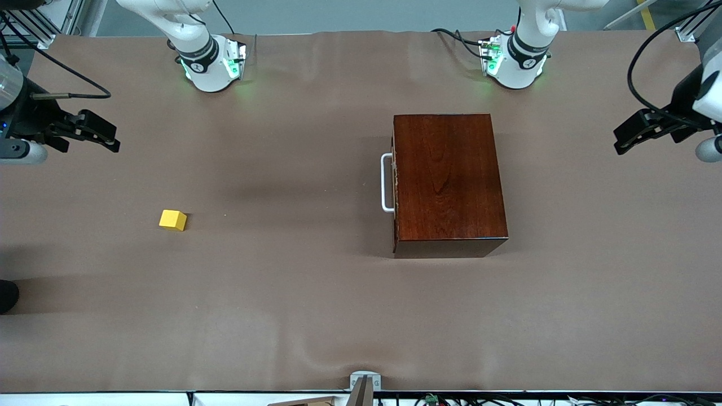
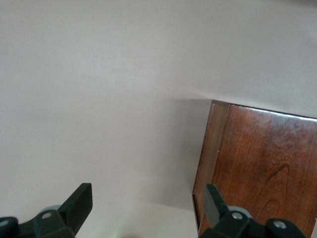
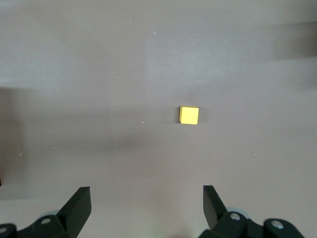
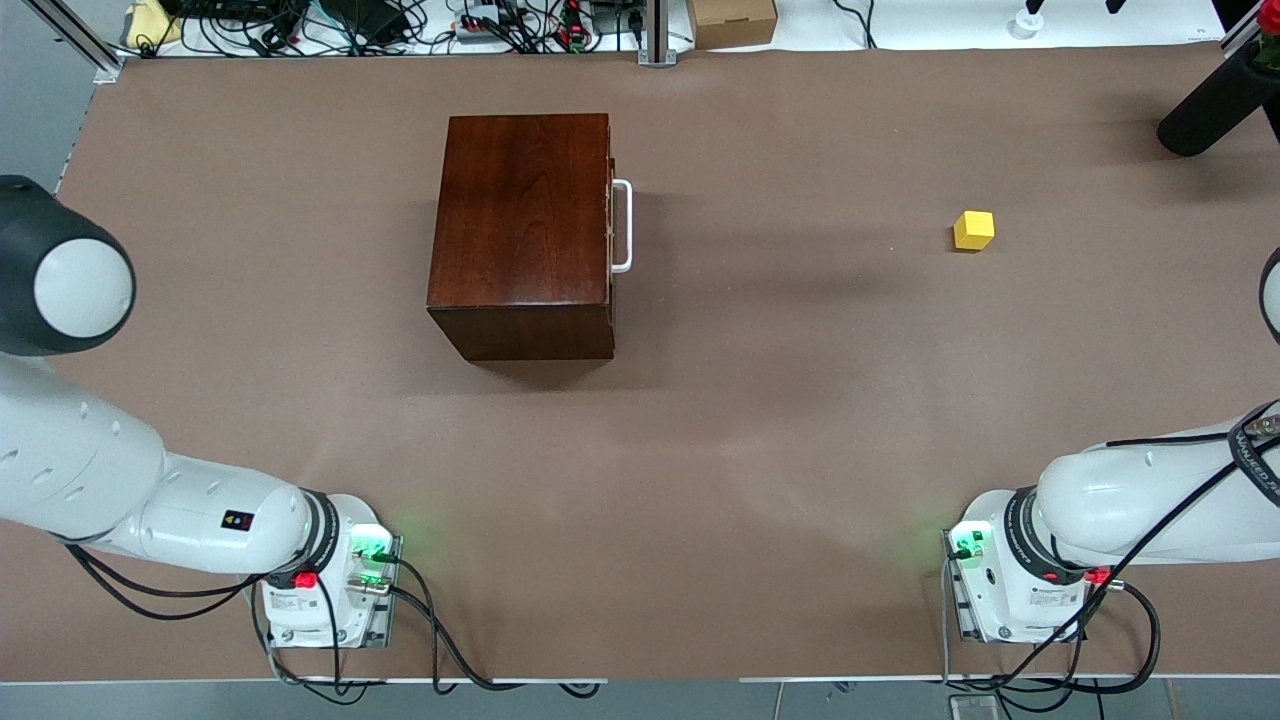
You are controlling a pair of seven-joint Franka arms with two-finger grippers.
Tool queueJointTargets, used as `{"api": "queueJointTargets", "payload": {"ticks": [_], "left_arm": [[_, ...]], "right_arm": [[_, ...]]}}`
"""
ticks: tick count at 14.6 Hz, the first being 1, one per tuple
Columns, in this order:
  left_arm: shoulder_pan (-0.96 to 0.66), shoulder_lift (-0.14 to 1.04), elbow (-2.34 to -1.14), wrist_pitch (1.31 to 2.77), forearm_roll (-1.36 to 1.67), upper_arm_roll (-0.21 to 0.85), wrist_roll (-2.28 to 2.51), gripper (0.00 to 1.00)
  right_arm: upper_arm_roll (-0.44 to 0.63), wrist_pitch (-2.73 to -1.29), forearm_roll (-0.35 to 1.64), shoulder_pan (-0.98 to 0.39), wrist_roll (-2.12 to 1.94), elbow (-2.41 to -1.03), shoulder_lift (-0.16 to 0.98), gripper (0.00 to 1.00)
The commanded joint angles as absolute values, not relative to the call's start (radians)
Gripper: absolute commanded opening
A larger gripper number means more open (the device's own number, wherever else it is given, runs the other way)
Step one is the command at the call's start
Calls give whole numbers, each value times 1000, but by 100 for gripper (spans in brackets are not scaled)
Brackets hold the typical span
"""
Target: Open drawer, take yellow block, close drawer
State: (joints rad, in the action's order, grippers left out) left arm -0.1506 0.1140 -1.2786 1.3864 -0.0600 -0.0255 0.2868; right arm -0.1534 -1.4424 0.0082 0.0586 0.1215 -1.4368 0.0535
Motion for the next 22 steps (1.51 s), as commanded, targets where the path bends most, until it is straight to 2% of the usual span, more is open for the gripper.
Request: {"api": "queueJointTargets", "payload": {"ticks": [1,4,9,10,12,22], "left_arm": [[-72,19,-1426,1459,-44,40,220,100],[-32,-49,-1543,1520,-43,55,135,100],[-12,-93,-1614,1540,-43,107,130,100],[-14,-95,-1617,1545,-43,109,130,100],[-15,-97,-1615,1545,-43,107,103,100],[-20,-114,-1606,1539,-18,106,46,100]], "right_arm": [[-156,-1457,8,43,146,-1463,26,100],[-155,-1451,8,44,146,-1463,25,100],[-150,-1454,-11,35,138,-1463,26,100],[-132,-1454,-14,5,138,-1463,26,100],[-19,-1456,-15,-84,124,-1459,28,100],[80,-1459,0,-48,-61,-1463,29,100]]}}
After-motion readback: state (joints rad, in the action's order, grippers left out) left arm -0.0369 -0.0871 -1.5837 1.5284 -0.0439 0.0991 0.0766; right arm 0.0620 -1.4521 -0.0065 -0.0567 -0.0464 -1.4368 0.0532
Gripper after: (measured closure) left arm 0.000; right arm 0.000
